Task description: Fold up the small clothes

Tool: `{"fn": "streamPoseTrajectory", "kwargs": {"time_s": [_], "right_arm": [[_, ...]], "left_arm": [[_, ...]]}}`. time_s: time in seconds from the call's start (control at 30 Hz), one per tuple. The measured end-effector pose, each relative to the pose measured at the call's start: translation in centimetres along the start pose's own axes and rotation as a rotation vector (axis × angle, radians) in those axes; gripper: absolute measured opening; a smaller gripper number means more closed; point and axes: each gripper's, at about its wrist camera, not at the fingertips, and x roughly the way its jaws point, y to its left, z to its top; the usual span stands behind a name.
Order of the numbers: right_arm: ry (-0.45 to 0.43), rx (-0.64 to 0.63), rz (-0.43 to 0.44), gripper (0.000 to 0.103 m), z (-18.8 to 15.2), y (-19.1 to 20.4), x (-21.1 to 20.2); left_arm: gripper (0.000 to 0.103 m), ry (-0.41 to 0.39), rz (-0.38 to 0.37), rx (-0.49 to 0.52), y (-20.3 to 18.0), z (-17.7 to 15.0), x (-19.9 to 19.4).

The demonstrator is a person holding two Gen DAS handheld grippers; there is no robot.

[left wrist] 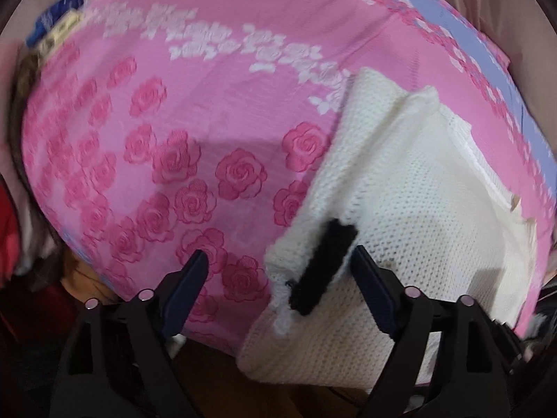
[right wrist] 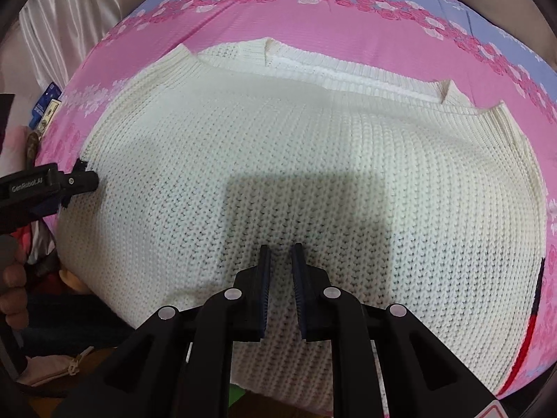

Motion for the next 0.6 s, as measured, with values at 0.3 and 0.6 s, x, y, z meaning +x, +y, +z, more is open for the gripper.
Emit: {"fn": "streamPoseTrajectory", "kwargs": {"time_s": [0.3,0.6], "right_arm": [[-0.062,0.075,0.008,0.018,-0.8,-1.3,-2.7],[-0.132,0.237,-0.034,0.029,-4.0,-6.7,-6.8]], "left_arm": [[0.081,0.026,-0.163,-0.153,1.6,0.9,1.0],[0.025,0.006,-0.310,-0.029,-4.5,0.6,-2.9]]}}
